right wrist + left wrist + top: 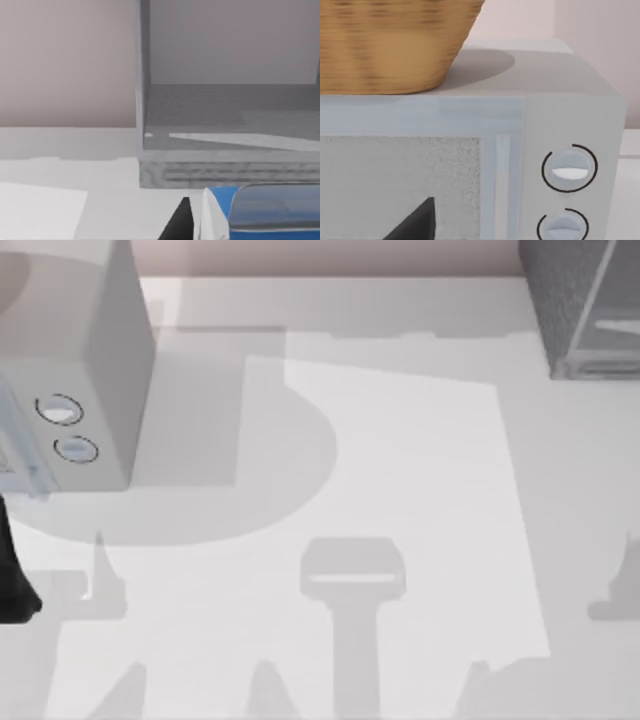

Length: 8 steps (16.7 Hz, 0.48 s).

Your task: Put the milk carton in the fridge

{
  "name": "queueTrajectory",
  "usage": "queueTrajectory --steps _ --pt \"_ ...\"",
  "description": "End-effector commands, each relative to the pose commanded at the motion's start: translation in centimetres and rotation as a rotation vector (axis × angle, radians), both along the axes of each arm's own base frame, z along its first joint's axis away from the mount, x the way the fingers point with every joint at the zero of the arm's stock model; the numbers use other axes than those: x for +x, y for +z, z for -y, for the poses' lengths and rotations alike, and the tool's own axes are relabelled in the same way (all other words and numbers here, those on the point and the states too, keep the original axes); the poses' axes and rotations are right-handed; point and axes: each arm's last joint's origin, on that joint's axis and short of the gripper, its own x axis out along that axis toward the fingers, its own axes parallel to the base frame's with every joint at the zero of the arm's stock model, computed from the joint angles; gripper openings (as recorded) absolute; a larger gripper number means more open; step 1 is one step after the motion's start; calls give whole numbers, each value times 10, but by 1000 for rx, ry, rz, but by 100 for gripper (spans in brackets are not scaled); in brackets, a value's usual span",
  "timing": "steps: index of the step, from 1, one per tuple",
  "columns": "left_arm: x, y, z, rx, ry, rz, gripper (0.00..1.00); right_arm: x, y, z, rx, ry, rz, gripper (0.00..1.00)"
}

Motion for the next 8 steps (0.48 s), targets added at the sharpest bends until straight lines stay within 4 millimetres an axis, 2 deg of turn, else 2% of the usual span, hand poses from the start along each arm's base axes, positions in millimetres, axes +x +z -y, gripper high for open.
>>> queueTrajectory --steps 4,8 --pt "0 0 0 0 0 0 100 1 8 0 3 5 15 0" --pt "0 0 0 0 0 0 100 11 44 2 0 4 74 0"
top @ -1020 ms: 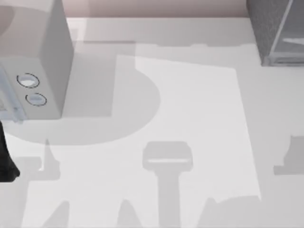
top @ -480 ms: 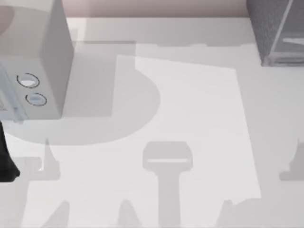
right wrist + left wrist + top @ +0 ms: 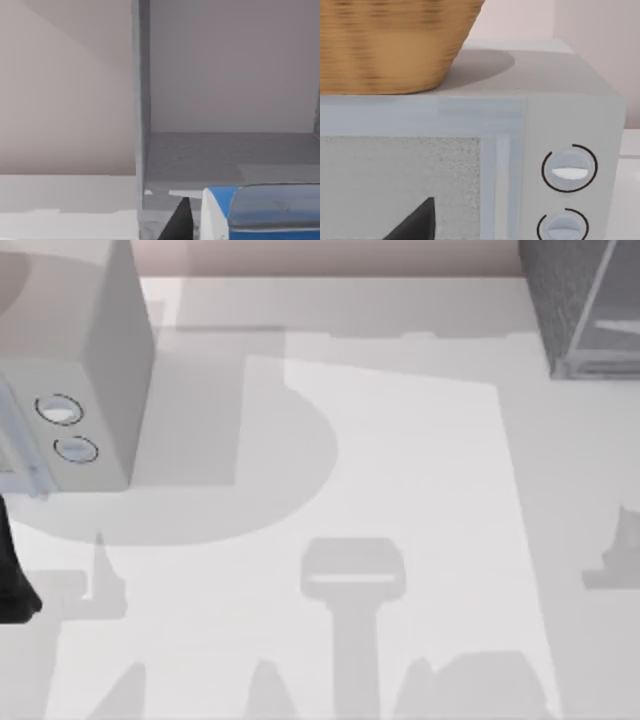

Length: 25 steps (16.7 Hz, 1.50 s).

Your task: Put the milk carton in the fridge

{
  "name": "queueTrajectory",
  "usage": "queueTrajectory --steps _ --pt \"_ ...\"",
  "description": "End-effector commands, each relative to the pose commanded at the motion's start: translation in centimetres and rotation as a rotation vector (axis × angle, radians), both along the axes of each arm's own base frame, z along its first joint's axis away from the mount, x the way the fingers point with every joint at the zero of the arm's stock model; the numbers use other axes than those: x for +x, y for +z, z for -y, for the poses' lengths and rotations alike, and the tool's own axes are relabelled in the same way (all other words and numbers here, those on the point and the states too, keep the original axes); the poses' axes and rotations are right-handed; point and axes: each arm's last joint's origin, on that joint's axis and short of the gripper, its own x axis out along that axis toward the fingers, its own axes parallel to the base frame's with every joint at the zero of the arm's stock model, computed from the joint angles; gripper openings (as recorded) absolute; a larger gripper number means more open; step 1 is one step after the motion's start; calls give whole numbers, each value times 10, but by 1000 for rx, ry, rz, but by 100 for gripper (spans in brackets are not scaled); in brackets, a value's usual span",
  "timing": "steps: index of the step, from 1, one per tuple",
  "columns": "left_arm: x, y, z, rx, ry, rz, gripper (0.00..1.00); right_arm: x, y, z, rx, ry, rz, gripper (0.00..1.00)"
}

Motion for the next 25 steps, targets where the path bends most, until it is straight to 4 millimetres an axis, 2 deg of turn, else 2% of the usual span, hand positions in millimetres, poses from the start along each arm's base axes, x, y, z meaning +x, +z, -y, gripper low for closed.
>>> queueTrajectory --steps 2,4,6,8,10,12,14,16,20,22,25 --pt "0 0 0 0 0 0 100 14 22 3 -4 -3 19 0" --pt "0 0 0 0 0 0 100 39 41 7 -8 -6 19 0" --pt "0 0 0 0 0 0 100 74 51 15 -10 -10 -2 0" --pt "0 0 0 0 0 0 100 117 49 26 -8 -12 -34 0" --pt "0 0 0 0 0 0 100 162 35 39 -4 -11 -68 0" --pt "0 0 0 0 0 0 100 202 10 54 2 -10 -94 0" --pt "0 0 0 0 0 0 100 235 -19 68 6 -8 -105 0" --pt "0 0 0 0 0 0 100 259 -47 80 8 -6 -103 0" --pt "0 0 0 0 0 0 100 284 -85 97 5 -2 -82 0" --pt "0 0 0 0 0 0 100 288 -92 100 3 -1 -75 0" --pt "0 0 0 0 0 0 100 288 -93 100 3 -1 -74 0"
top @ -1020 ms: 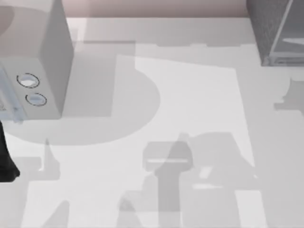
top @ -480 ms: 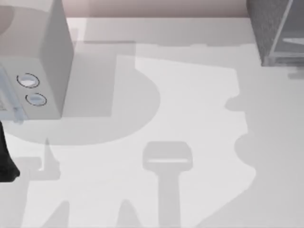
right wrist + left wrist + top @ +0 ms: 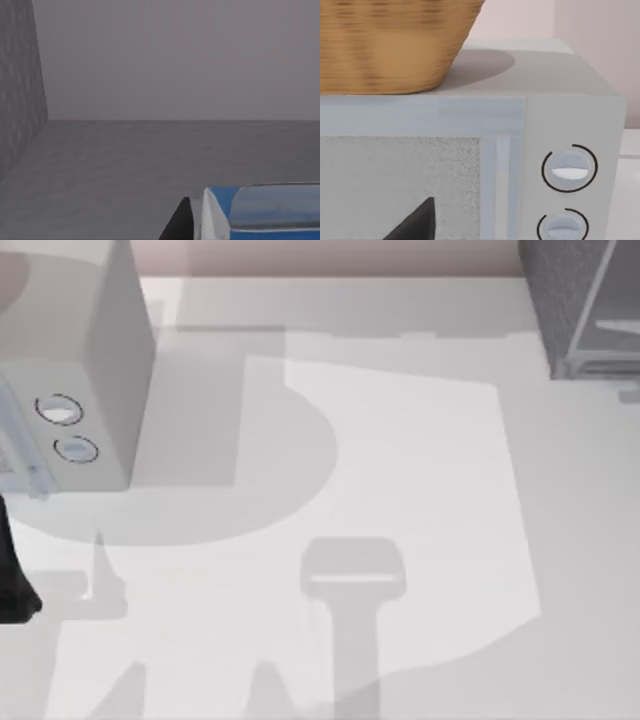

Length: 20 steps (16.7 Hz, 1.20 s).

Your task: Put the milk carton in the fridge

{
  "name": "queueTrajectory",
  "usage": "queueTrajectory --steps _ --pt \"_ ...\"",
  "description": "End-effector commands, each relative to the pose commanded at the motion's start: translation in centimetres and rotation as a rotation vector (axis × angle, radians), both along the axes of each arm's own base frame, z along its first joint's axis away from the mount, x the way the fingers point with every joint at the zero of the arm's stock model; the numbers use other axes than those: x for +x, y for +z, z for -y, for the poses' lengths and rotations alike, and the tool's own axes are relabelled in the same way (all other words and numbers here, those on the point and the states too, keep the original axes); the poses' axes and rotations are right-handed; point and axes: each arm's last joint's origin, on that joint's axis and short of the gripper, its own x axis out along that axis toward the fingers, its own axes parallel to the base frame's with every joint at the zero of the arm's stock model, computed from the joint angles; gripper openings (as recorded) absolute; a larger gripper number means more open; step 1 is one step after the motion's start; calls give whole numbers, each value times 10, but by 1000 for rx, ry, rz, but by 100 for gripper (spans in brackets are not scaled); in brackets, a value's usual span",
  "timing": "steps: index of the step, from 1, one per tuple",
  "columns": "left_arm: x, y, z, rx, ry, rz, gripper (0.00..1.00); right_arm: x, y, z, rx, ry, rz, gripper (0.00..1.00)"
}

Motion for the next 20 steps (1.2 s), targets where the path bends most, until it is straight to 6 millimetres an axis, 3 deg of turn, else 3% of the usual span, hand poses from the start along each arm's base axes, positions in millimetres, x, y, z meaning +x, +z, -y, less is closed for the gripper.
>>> queueTrajectory --steps 5,14,17,20 --pt "0 0 0 0 0 0 100 8 -1 -2 2 5 -8 0" --pt "0 0 0 0 0 0 100 104 18 2 -2 3 11 0" --pt "0 0 0 0 0 0 100 118 19 -1 3 4 -4 0" --pt "0 0 0 0 0 0 100 120 19 -1 3 4 -6 0"
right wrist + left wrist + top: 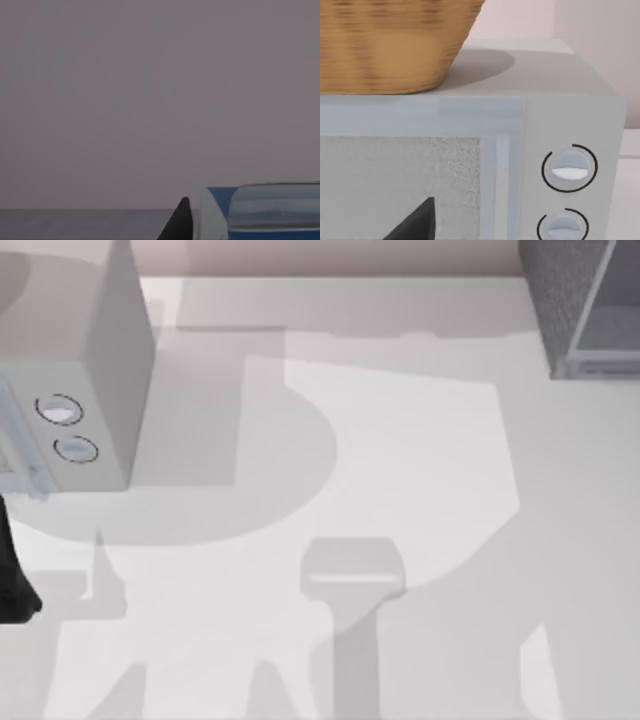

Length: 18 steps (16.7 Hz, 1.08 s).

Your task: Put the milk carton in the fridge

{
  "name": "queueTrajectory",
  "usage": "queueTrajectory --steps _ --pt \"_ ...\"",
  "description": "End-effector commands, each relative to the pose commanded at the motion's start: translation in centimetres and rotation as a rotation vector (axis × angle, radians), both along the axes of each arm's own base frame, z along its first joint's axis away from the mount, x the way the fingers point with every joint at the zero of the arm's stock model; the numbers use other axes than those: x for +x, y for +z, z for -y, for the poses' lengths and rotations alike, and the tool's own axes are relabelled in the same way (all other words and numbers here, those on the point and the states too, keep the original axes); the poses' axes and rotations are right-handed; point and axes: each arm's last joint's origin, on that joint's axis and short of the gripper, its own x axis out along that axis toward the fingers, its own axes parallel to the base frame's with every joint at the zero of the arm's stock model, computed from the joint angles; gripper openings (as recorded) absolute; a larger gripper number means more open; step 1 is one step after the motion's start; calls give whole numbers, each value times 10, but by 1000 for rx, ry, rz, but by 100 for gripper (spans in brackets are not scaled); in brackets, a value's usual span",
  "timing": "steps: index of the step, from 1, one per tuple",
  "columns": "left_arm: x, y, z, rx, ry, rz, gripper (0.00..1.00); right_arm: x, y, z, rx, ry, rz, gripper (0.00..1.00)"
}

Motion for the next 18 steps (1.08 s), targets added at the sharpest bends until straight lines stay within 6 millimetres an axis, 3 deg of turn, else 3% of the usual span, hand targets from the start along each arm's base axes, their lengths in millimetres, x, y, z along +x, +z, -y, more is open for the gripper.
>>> queueTrajectory --steps 1,14,18 --pt "0 0 0 0 0 0 100 0 0 0 0 0 0 0" --pt "0 0 0 0 0 0 100 0 0 0 0 0 0 98" --pt "0 0 0 0 0 0 100 0 0 0 0 0 0 100"
